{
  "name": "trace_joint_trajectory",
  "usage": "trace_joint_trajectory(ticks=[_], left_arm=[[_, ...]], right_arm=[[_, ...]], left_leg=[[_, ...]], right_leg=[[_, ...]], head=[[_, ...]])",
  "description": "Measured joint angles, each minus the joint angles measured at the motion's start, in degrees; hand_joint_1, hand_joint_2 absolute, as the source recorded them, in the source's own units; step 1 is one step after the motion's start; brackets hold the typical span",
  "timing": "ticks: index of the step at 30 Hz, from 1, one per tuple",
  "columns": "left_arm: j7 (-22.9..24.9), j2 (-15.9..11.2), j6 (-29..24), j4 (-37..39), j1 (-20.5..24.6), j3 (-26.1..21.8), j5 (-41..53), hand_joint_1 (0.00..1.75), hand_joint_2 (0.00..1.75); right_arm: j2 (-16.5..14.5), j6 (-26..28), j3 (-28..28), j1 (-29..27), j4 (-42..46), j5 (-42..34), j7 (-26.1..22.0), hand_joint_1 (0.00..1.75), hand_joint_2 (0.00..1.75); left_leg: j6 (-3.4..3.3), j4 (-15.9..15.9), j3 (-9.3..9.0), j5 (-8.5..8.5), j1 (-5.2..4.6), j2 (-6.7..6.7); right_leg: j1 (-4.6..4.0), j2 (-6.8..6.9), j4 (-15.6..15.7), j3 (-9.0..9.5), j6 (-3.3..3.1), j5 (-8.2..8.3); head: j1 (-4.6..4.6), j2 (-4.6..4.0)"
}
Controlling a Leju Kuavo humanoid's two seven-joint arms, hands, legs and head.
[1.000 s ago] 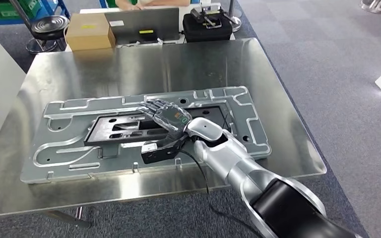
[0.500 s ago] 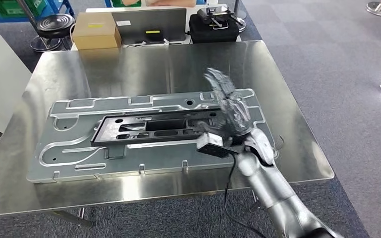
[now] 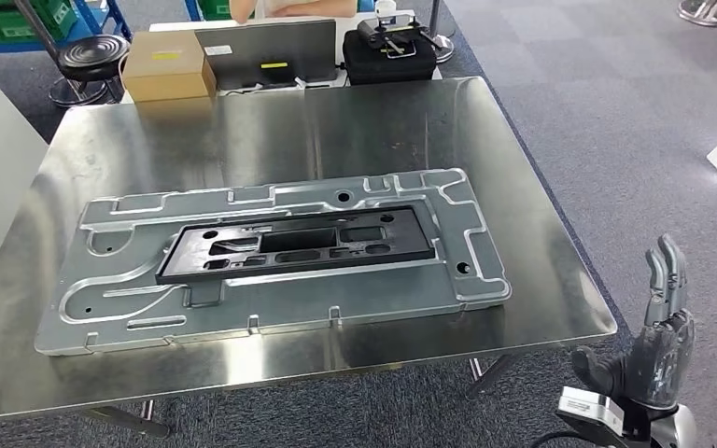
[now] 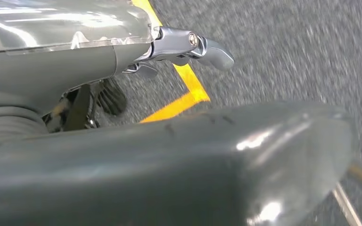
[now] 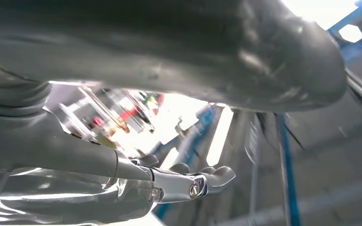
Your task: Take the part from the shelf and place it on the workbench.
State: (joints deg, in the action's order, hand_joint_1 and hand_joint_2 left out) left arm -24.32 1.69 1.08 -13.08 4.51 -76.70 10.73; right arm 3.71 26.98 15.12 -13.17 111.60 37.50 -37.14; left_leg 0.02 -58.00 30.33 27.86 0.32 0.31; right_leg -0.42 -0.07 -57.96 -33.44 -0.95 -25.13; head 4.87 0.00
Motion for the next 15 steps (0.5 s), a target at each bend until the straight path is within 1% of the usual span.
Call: trace_joint_trajectory(ticks=[2,3,4,5,6,7,8,9,10,11,12,13,14,15], left_arm=[[0.0,0.1,0.0,0.0,0.3,-0.1,0.1,0.0,0.0],[0.0,0.1,0.1,0.0,0.4,-0.2,0.1,0.0,0.0],[0.0,0.2,0.1,0.0,0.4,-0.3,0.0,0.0,0.0],[0.0,0.3,0.1,0.0,0.5,-0.4,0.0,0.0,0.0],[0.0,0.3,0.0,0.0,0.6,-0.4,0.0,0.0,0.0],[0.0,0.4,0.0,0.0,0.6,-0.5,0.0,0.0,0.0],[0.0,0.4,0.0,0.0,0.6,-0.5,0.0,0.0,0.0],[0.0,0.4,0.0,0.0,0.5,-0.6,0.0,0.0,0.0],[0.0,0.4,0.0,0.0,0.5,-0.6,0.0,0.0,0.0],[0.1,0.5,0.0,0.0,0.5,-0.6,0.0,0.0,0.0],[0.1,0.6,0.0,0.0,0.5,-0.6,0.0,0.0,0.0],[0.1,0.6,0.0,0.0,0.5,-0.6,0.0,0.0,0.0],[0.1,0.6,0.0,0.0,0.5,-0.6,0.0,0.0,0.0],[0.2,0.6,0.0,0.0,0.6,-0.6,0.0,0.0,0.0]], right_arm=[[-0.9,-1.6,2.4,-1.0,0.0,0.1,0.3,0.0,0.0],[-1.3,-2.5,3.5,-1.3,0.0,0.1,0.3,0.0,0.0],[-1.8,-3.6,4.7,-1.6,-0.2,0.2,0.5,0.0,0.0],[-2.3,-5.0,6.1,-1.7,-0.6,0.4,0.8,0.0,0.0],[-2.9,-6.4,7.4,-1.8,-1.4,0.8,1.0,0.0,0.0],[-3.7,-7.6,8.8,-1.8,-2.4,1.2,1.1,0.0,0.0],[-4.4,-8.7,10.4,-1.8,-4.0,1.7,1.0,0.0,0.0],[-5.1,-9.5,11.9,-1.7,-5.7,2.2,0.7,0.0,0.0],[-5.7,-10.1,13.4,-1.5,-7.4,2.5,0.3,0.0,0.0],[-6.2,-10.6,15.0,-1.3,-8.9,2.9,0.0,0.0,0.0],[-6.7,-11.0,16.3,-0.9,-10.1,3.3,-0.2,0.0,0.0],[-7.1,-11.7,17.5,-0.4,-11.4,3.9,0.0,0.0,0.0],[-7.4,-12.4,18.6,0.2,-12.8,4.7,0.3,0.0,0.0],[-7.6,-13.2,19.9,0.7,-14.5,5.7,0.6,0.0,0.0]], left_leg=[[-0.5,0.4,0.04,-0.42,-0.12,-0.01],[-0.83,0.6,0.09,-0.84,-0.04,-0.11],[-1.21,0.9,0.3,-1.31,0.07,-0.23],[-1.53,1.0,0.65,-1.84,0.2,-0.36],[-1.73,1.1,1.14,-2.28,0.24,-0.47],[-1.84,1.1,1.79,-2.69,0.23,-0.5],[-1.8,1.0,2.45,-3.14,0.22,-0.51],[-1.73,0.9,3.14,-3.57,0.21,-0.52],[-1.61,0.8,3.81,-4.01,0.23,-0.51],[-1.44,0.7,4.46,-4.43,0.25,-0.5],[-1.2,0.5,5.0,-4.82,0.27,-0.5],[-0.9,0.3,5.48,-5.17,0.25,-0.5],[-0.54,0.2,5.71,-5.5,0.25,-0.51],[-0.17,0.1,5.73,-5.83,0.24,-0.51]], right_leg=[[0.07,-0.09,0.0,-0.1,0.73,0.33],[0.16,-0.15,-0.2,-0.23,1.07,0.08],[0.23,-0.19,-1.1,-0.61,1.41,-1.0],[0.34,-0.22,-3.0,-1.33,1.73,-2.92],[0.56,-0.23,-6.0,-2.37,2.04,-5.55],[0.73,-0.2,-9.6,-3.54,2.33,-8.21],[0.94,-0.2,-13.0,-4.41,2.58,-10.09],[1.13,-0.19,-15.1,-4.61,2.81,-10.87],[1.31,-0.17,-15.1,-3.74,2.98,-10.37],[1.5,-0.16,-13.1,-1.84,3.09,-8.97],[1.65,-0.16,-9.4,0.99,3.15,-7.42],[1.7,-0.18,-4.9,4.06,3.11,-6.62],[1.6,-0.26,-1.5,6.35,2.9,-6.17],[1.46,-0.36,0.7,7.79,2.61,-6.18]], head=[[0.0,0.0],[0.0,0.0],[0.0,0.0],[0.0,0.0],[0.0,0.0],[0.0,0.0],[0.0,0.0],[0.0,0.0],[0.0,0.0],[0.0,0.0],[0.0,0.0],[0.0,0.0],[0.02,0.0],[0.02,0.0]])
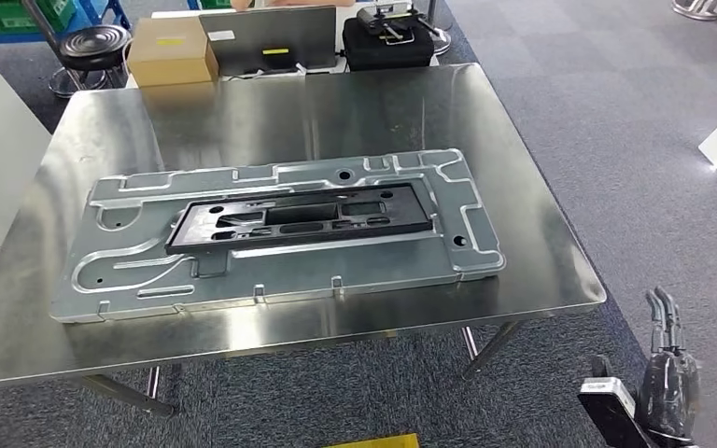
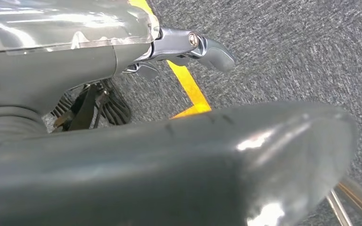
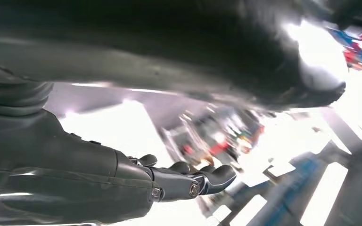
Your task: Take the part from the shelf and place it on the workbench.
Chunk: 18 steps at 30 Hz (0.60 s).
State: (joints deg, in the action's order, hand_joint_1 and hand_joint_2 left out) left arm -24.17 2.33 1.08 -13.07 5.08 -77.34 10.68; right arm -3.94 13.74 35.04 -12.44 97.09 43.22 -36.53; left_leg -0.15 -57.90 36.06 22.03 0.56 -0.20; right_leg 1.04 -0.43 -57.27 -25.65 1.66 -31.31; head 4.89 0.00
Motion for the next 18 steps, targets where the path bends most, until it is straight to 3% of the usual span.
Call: trace_joint_trajectory(ticks=[3,4,5,6,8,9,10,11,13,15,16,18], left_arm=[[0.2,0.0,-0.1,0.0,0.0,0.0,0.0,0.0,0.0],[0.3,0.0,-0.2,0.0,-0.2,0.0,0.0,0.0,0.0],[0.5,0.0,-0.2,0.0,-0.3,0.0,0.0,0.0,0.0],[0.7,0.1,-0.3,0.0,-0.3,-0.1,0.0,0.0,0.0],[1.1,0.2,-0.4,0.0,-0.3,-0.1,0.0,0.0,0.0],[1.2,0.2,-0.5,0.0,-0.3,-0.1,0.0,0.0,0.0],[1.3,0.2,-0.5,0.0,-0.2,-0.1,0.0,0.0,0.0],[1.4,0.2,-0.6,0.0,-0.2,-0.1,0.0,0.0,0.0],[1.4,0.2,-0.7,0.0,-0.1,-0.1,0.0,0.0,0.0],[1.3,0.2,-0.9,0.0,0.3,-0.1,0.0,0.0,0.0],[1.2,0.2,-0.9,0.0,0.5,0.0,0.0,0.0,0.0],[1.1,0.3,-0.9,0.0,0.5,0.0,0.0,0.0,0.0]], right_arm=[[-0.5,-1.7,4.9,1.6,-6.6,3.1,-0.1,0.0,0.0],[-0.6,-1.9,6.6,2.6,-9.2,4.1,-0.6,0.0,0.0],[-0.6,-1.9,8.5,3.8,-12.5,5.2,-1.1,0.0,0.0],[-0.6,-1.7,10.8,5.2,-16.9,6.6,-1.8,0.0,0.0],[-0.2,-0.9,15.7,7.0,-26.2,9.3,-2.6,0.0,0.0],[0.2,-0.1,17.9,7.4,-30.7,10.5,-2.8,0.0,0.0],[0.6,0.8,19.5,7.8,-34.4,11.6,-2.9,0.0,0.0],[1.1,1.7,20.7,8.3,-38.1,12.6,-2.8,0.0,0.0],[2.4,3.6,23.0,9.9,-46.1,14.4,-2.0,0.0,0.0],[3.4,4.9,25.3,11.2,-53.8,15.9,-0.3,0.0,0.0],[3.6,5.2,26.3,11.7,-57.1,16.5,0.9,0.0,0.0],[4.0,5.1,27.8,12.5,-62.9,17.5,4.0,0.0,0.0]], left_leg=[[1.12,0.2,0.05,-0.94,0.06,0.1],[1.42,-0.3,0.47,-0.26,0.14,0.11],[1.66,-1.8,1.14,1.59,0.22,0.09],[1.78,-4.4,1.99,4.51,0.33,0.06],[1.85,-11.4,3.49,10.37,0.33,0.09],[1.79,-14.3,3.58,11.51,0.31,0.1],[1.67,-15.9,3.02,11.11,0.28,0.1],[1.44,-15.9,1.7,9.55,0.22,0.1],[0.63,-10.9,-3.5,6.89,-0.06,0.11],[-0.08,-2.8,-9.46,8.03,-0.41,0.09],[-0.26,0.0,-11.13,9.0,-0.58,0.07],[-0.56,1.8,-11.36,9.05,-0.63,-0.05]], right_leg=[[-0.24,-0.05,0.8,-0.21,-1.26,0.67],[-0.2,0.02,0.9,-0.72,-1.7,1.18],[-0.14,0.07,1.0,-1.37,-2.12,1.86],[-0.17,0.13,1.0,-2.11,-2.47,2.5],[-0.46,0.36,0.9,-3.73,-2.81,3.68],[-0.61,0.56,0.8,-4.64,-2.88,4.26],[-0.74,0.73,0.5,-5.63,-2.89,4.82],[-0.87,0.8,0.2,-6.67,-2.88,5.35],[-1.09,0.73,-0.5,-8.54,-2.73,6.29],[-1.31,0.77,-1.1,-9.58,-2.3,7.1],[-1.32,0.87,-1.2,-9.83,-2.01,7.58],[-1.19,0.95,-1.1,-10.15,-1.38,8.53]], head=[[-0.01,0.0],[-0.01,0.0],[-0.01,0.0],[-0.01,0.0],[-0.01,0.0],[-0.01,0.0],[0.0,0.0],[0.01,0.0],[0.01,0.0],[0.01,0.0],[0.01,0.0],[0.0,0.0]])
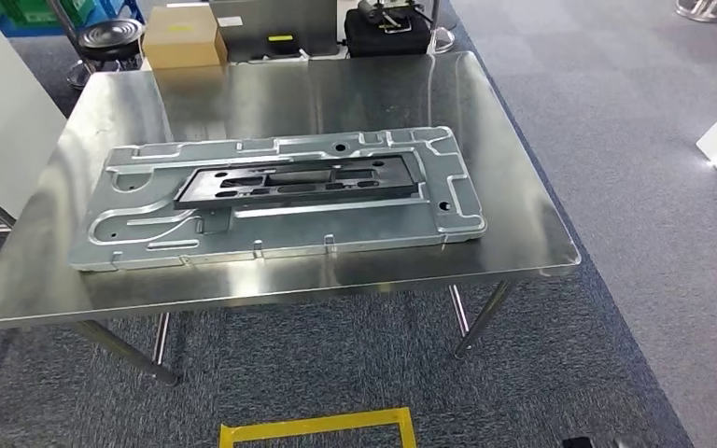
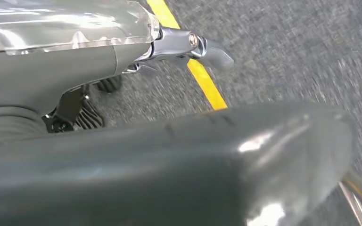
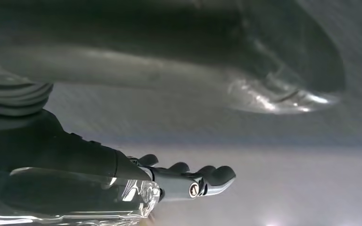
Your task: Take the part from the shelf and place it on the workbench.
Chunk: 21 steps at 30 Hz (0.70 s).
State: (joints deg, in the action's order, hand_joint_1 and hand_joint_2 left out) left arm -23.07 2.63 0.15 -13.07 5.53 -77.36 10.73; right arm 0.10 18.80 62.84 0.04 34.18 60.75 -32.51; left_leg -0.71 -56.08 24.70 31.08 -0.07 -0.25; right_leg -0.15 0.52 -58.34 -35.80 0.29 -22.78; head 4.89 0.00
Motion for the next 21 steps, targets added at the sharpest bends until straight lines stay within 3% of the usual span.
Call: trace_joint_trajectory(ticks=[1,2,5,6,7,8,10,12,13,15,17,20,21], left_arm=[[0.0,0.1,0.0,0.0,-0.1,0.0,0.0,0.0,0.0],[0.0,0.1,0.0,0.0,-0.2,0.0,0.0,0.0,0.0],[0.0,0.3,0.0,0.0,-0.3,0.0,-0.1,0.0,0.0],[0.0,0.3,0.0,0.0,-0.3,0.0,-0.1,0.0,0.0],[0.0,0.3,0.0,0.0,-0.3,0.0,-0.1,0.0,0.0],[0.1,0.4,0.0,0.0,-0.3,0.0,0.0,0.0,0.0],[0.2,0.5,0.0,0.0,-0.3,0.1,0.0,0.0,0.0],[0.2,0.5,0.2,0.0,-0.2,0.2,-0.1,0.0,0.0],[0.2,0.5,0.3,0.0,-0.2,0.2,-0.1,0.0,0.0],[0.3,0.5,0.6,0.0,-0.1,0.4,0.0,0.0,0.0],[0.4,0.5,1.0,0.0,-0.2,0.7,0.0,0.0,0.0],[0.6,0.5,1.6,0.0,-0.2,1.5,0.0,0.0,0.0],[0.6,0.5,1.7,0.0,-0.2,1.6,0.0,0.0,0.0]], right_arm=[[0.1,-0.4,0.5,0.3,-2.4,0.5,1.7,0.0,0.0],[0.1,-0.9,0.8,0.4,-4.5,1.1,3.4,0.0,0.0],[0.3,-2.7,1.3,1.0,-10.1,2.8,8.4,0.0,0.0],[0.3,-3.2,1.3,1.2,-11.6,3.3,10.1,0.0,0.0],[0.3,-3.8,1.3,1.4,-12.9,3.7,12.0,0.0,0.0],[0.2,-4.4,1.4,1.6,-14.0,4.2,14.1,0.0,0.0],[0.2,-5.4,1.4,2.0,-15.7,5.0,18.4,0.0,0.0],[0.1,-6.3,1.4,2.5,-16.9,5.7,21.5,0.0,0.0],[0.1,-6.8,1.4,2.7,-17.4,5.8,22.8,0.0,0.0],[-0.1,-8.1,1.5,2.9,-18.4,6.0,25.7,0.0,0.0],[-0.6,-10.1,1.7,3.0,-19.2,6.4,29.2,0.0,0.0],[-1.4,-13.1,1.7,3.3,-20.1,7.3,32.8,0.0,0.0],[-1.8,-13.7,1.7,3.3,-20.3,7.4,33.4,0.0,0.0]], left_leg=[[-0.32,0.2,0.41,-0.65,0.08,-0.14],[-0.71,0.3,0.96,-1.33,0.21,-0.3],[-1.31,0.4,3.28,-3.31,0.29,-0.64],[-1.28,0.3,4.16,-3.96,0.28,-0.68],[-1.18,0.1,5.11,-4.6,0.29,-0.71],[-1.03,-0.2,6.08,-5.19,0.31,-0.72],[-0.57,-1.0,7.9,-6.16,0.35,-0.7],[0.09,-1.9,9.15,-6.88,0.27,-0.71],[0.46,-2.1,9.48,-7.27,0.23,-0.75],[1.27,-2.1,9.9,-8.09,0.24,-0.79],[1.97,-3.3,10.72,-6.4,0.46,-0.58],[2.64,-11.9,13.08,1.93,0.68,-0.35],[2.75,-15.4,13.56,3.62,0.7,-0.34]], right_leg=[[0.12,-0.1,-0.2,-0.28,0.29,-0.4],[0.23,-0.22,-1.3,-0.78,0.57,-1.9],[0.62,-0.41,-10.2,-3.18,1.3,-10.04],[0.75,-0.41,-13.4,-3.61,1.54,-11.28],[0.91,-0.41,-15.2,-3.34,1.72,-10.95],[1.08,-0.4,-15.3,-2.23,1.86,-9.49],[1.39,-0.42,-10.0,2.8,1.91,-6.54],[1.28,-0.53,-2.0,8.36,1.52,-7.2],[1.12,-0.58,0.5,9.8,1.18,-8.05],[0.95,-0.54,1.8,9.88,0.29,-8.21],[1.0,-0.33,1.9,8.76,-0.69,-7.0],[0.76,-0.13,1.9,6.25,-1.63,-4.9],[0.59,-0.12,1.8,5.24,-1.73,-4.18]], head=[[-0.01,0.0],[-0.01,0.0],[-0.01,0.0],[-0.01,0.0],[-0.01,0.0],[-0.01,0.0],[0.0,0.0],[0.0,0.0],[0.0,0.0],[-0.01,0.0],[0.0,0.0],[0.01,0.0],[0.01,0.0]])
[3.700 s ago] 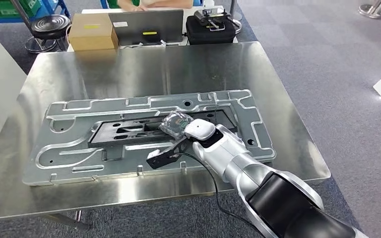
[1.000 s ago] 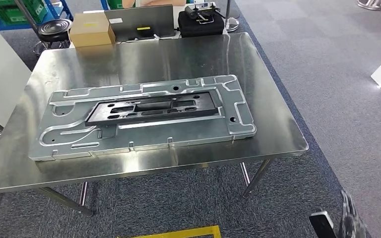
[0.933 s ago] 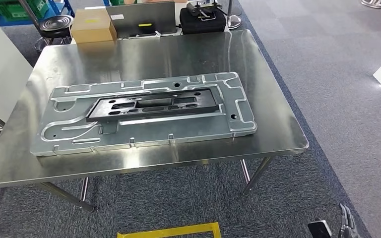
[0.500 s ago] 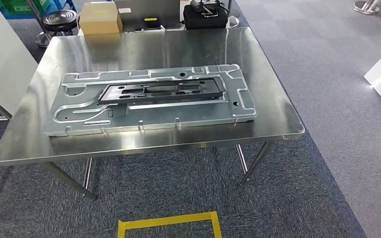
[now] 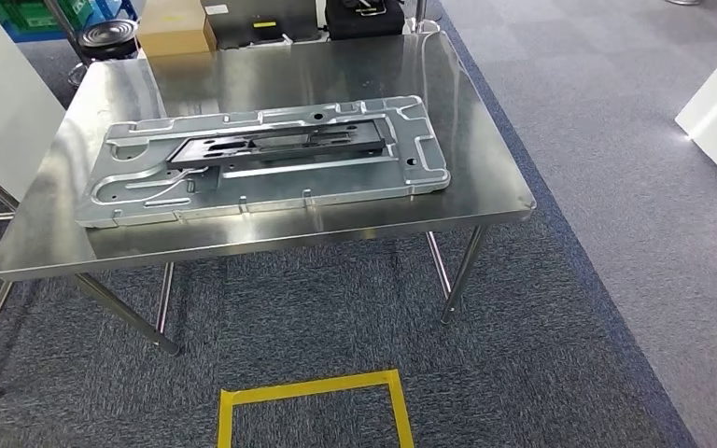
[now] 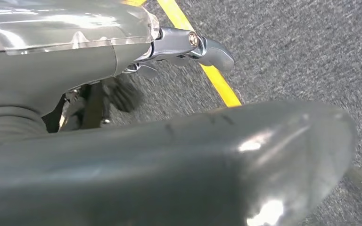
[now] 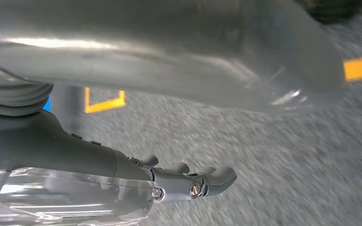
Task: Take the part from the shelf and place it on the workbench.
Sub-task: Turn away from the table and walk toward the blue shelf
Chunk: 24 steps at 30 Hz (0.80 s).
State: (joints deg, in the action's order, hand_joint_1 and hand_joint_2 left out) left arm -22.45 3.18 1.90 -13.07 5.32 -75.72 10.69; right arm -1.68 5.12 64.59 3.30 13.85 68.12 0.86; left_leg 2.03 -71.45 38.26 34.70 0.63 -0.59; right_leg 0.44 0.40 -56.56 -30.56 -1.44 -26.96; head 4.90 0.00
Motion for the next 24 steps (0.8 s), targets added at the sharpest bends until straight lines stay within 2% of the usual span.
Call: trace_joint_trajectory(ticks=[1,2,3,4,5,6,7,8,10,11,12,13,14,15,16,17,18,19,20,21,22,23,24], left_arm=[[0.0,0.0,0.1,0.0,0.0,0.2,0.0,0.0,0.0],[0.1,0.0,0.2,0.0,0.1,0.3,0.0,0.0,0.0],[0.1,0.0,0.2,0.0,0.1,0.5,0.0,0.0,0.0],[0.2,0.0,0.3,0.0,0.1,0.8,0.0,0.0,0.0],[0.3,0.0,0.4,0.0,0.2,1.0,0.0,0.0,0.0],[0.4,0.0,0.6,0.0,0.4,1.4,0.0,0.0,0.0],[0.5,0.0,0.8,0.0,0.5,1.7,0.0,0.0,0.0],[0.6,0.0,1.0,0.0,0.6,2.1,0.0,0.0,0.0],[0.8,0.1,1.2,0.0,0.5,2.8,0.0,0.0,0.0],[0.9,0.2,1.3,0.0,0.5,3.1,0.0,0.0,0.0],[1.0,0.3,1.4,0.1,0.6,3.4,0.0,0.0,0.0],[1.1,0.4,1.6,0.1,0.6,3.7,0.0,0.0,0.0],[1.2,0.4,1.8,0.1,0.5,4.0,0.0,0.0,0.0],[1.3,0.4,2.1,0.1,0.5,4.4,0.0,0.0,0.0],[1.5,0.4,2.3,0.1,0.4,4.6,0.0,0.0,0.0],[1.6,0.4,2.4,0.1,0.4,4.8,0.0,0.0,0.0],[1.7,0.4,2.4,0.1,0.4,4.9,0.0,0.0,0.0],[1.7,0.4,2.5,0.1,0.4,5.1,0.0,0.0,0.0],[1.7,0.4,2.5,0.1,0.4,5.2,0.0,0.0,0.0],[1.8,0.4,2.7,0.1,0.5,5.3,0.0,0.0,0.0],[1.8,0.4,2.8,0.1,0.5,5.3,0.0,0.0,0.0],[1.9,0.4,2.9,0.1,0.5,5.3,0.0,0.0,0.0],[2.0,0.4,3.0,0.1,0.5,5.3,0.0,0.0,0.0]], right_arm=[[-0.3,-0.5,0.0,0.0,-0.2,0.0,0.4,0.0,0.0],[-0.6,-1.1,0.0,0.0,-0.4,-0.1,0.9,0.0,0.0],[-0.9,-1.6,0.0,0.0,-0.6,-0.2,1.4,0.0,0.0],[-1.2,-2.2,0.0,0.1,-0.8,-0.3,2.0,0.0,0.0],[-1.5,-2.7,0.0,0.2,-0.9,-0.6,2.8,0.0,0.0],[-1.8,-3.2,0.1,0.3,-1.0,-0.9,3.5,0.0,0.0],[-2.0,-3.7,0.3,0.3,-1.1,-1.4,4.2,0.0,0.0],[-2.2,-4.2,0.6,0.4,-1.2,-1.8,4.8,0.0,0.0],[-2.3,-4.6,1.2,0.4,-1.3,-2.5,5.1,0.0,0.0],[-2.4,-4.8,1.5,0.4,-1.4,-2.9,5.2,0.0,0.0],[-2.4,-5.0,1.8,0.4,-1.4,-3.2,5.2,0.0,0.0],[-2.4,-5.2,2.1,0.4,-1.5,-3.5,5.2,0.0,0.0],[-2.4,-5.5,2.4,0.4,-1.6,-3.6,5.1,0.0,0.0],[-2.5,-5.7,2.6,0.4,-1.7,-3.7,5.1,0.0,0.0],[-2.5,-5.9,2.8,0.4,-1.7,-3.8,5.2,0.0,0.0],[-2.5,-6.0,2.9,0.4,-1.7,-3.7,5.2,0.0,0.0],[-2.5,-6.1,2.9,0.4,-1.8,-3.7,5.2,0.0,0.0],[-2.5,-6.2,2.9,0.4,-1.8,-3.6,5.2,0.0,0.0],[-2.5,-6.2,2.9,0.5,-1.8,-3.5,5.2,0.0,0.0],[-2.5,-6.2,3.0,0.7,-1.7,-3.3,5.1,0.0,0.0],[-2.5,-6.2,3.0,0.8,-1.7,-3.1,4.8,0.0,0.0],[-2.5,-6.2,2.9,1.1,-1.7,-2.8,4.4,0.0,0.0],[-2.5,-6.2,2.9,1.2,-1.8,-2.6,3.8,0.0,0.0]], left_leg=[[0.01,-2.3,-0.14,0.16,0.0,0.01],[-0.08,-2.9,-1.09,-0.99,-0.01,0.02],[-0.29,-1.5,-2.99,-2.83,-0.02,0.03],[-0.6,1.5,-5.76,-4.37,-0.05,0.03],[-0.99,5.9,-9.07,-4.64,-0.16,0.03],[-1.41,10.4,-12.11,-4.12,-0.29,0.03],[-1.8,13.8,-14.18,-3.29,-0.48,0.02],[-2.22,15.9,-15.2,-2.6,-0.7,0.01],[-3.08,16.5,-14.78,-3.45,-0.78,-0.09],[-3.53,16.7,-14.25,-4.22,-0.72,-0.22],[-3.96,16.8,-13.57,-5.06,-0.62,-0.36],[-4.31,16.9,-12.7,-5.9,-0.54,-0.49],[-4.51,16.8,-11.7,-6.67,-0.61,-0.56],[-4.61,16.7,-10.58,-7.42,-0.64,-0.59],[-4.58,16.5,-9.43,-8.19,-0.67,-0.62],[-4.48,16.3,-8.22,-8.91,-0.67,-0.64],[-4.34,15.9,-6.98,-9.6,-0.65,-0.67],[-4.18,15.5,-5.83,-10.19,-0.63,-0.67],[-4.0,15.0,-4.8,-10.73,-0.62,-0.67],[-3.78,14.5,-3.94,-11.19,-0.69,-0.66],[-3.5,14.0,-3.27,-11.68,-0.77,-0.67],[-3.17,13.7,-2.73,-12.25,-0.83,-0.71],[-2.81,13.6,-2.28,-12.86,-0.87,-0.76]], right_leg=[[-0.16,-0.01,-0.2,-1.06,-0.03,0.73],[-0.29,-0.02,-0.4,-2.12,0.0,1.4],[-0.39,-0.03,-0.6,-3.15,0.06,2.03],[-0.49,-0.05,-0.8,-4.08,0.16,2.66],[-0.62,-0.07,-1.0,-4.84,0.32,3.26],[-0.73,-0.06,-1.1,-5.38,0.54,3.84],[-0.77,0.0,-1.1,-5.63,0.81,4.44],[-0.74,0.07,-1.1,-5.74,1.14,5.08],[-0.5,0.1,-0.8,-5.85,1.79,6.2],[-0.39,-0.05,-1.1,-6.16,2.14,5.65],[-0.29,-0.2,-2.4,-6.68,2.46,3.88],[-0.16,-0.35,-4.7,-7.4,2.74,0.95],[-0.06,-0.42,-8.1,-8.22,2.98,-2.52],[0.04,-0.42,-12.1,-8.97,3.16,-5.31],[0.13,-0.42,-15.6,-9.32,3.32,-6.69],[0.21,-0.41,-17.7,-8.98,3.42,-6.42],[0.27,-0.41,-18.0,-7.71,3.46,-4.95],[0.31,-0.42,-16.2,-5.43,3.41,-3.19],[0.32,-0.44,-12.7,-2.24,3.21,-2.22],[0.2,-0.45,-8.0,1.44,2.92,-2.33],[0.08,-0.45,-3.7,4.45,2.61,-3.27],[-0.08,-0.46,-0.6,6.37,2.29,-4.33],[-0.23,-0.45,1.2,7.09,2.0,-4.84]], head=[[0.0,0.0],[0.0,0.0],[0.0,0.0],[0.0,0.0],[0.01,0.0],[0.01,0.0],[0.0,0.0],[0.0,0.0],[-0.01,0.0],[-0.01,0.0],[-0.01,0.0],[-0.01,0.0],[-0.01,0.0],[0.0,0.0],[0.0,0.0],[0.0,0.0],[0.0,0.0],[0.0,0.0],[0.0,0.0],[0.0,0.0],[0.0,0.0],[0.01,0.0],[0.01,0.0]])
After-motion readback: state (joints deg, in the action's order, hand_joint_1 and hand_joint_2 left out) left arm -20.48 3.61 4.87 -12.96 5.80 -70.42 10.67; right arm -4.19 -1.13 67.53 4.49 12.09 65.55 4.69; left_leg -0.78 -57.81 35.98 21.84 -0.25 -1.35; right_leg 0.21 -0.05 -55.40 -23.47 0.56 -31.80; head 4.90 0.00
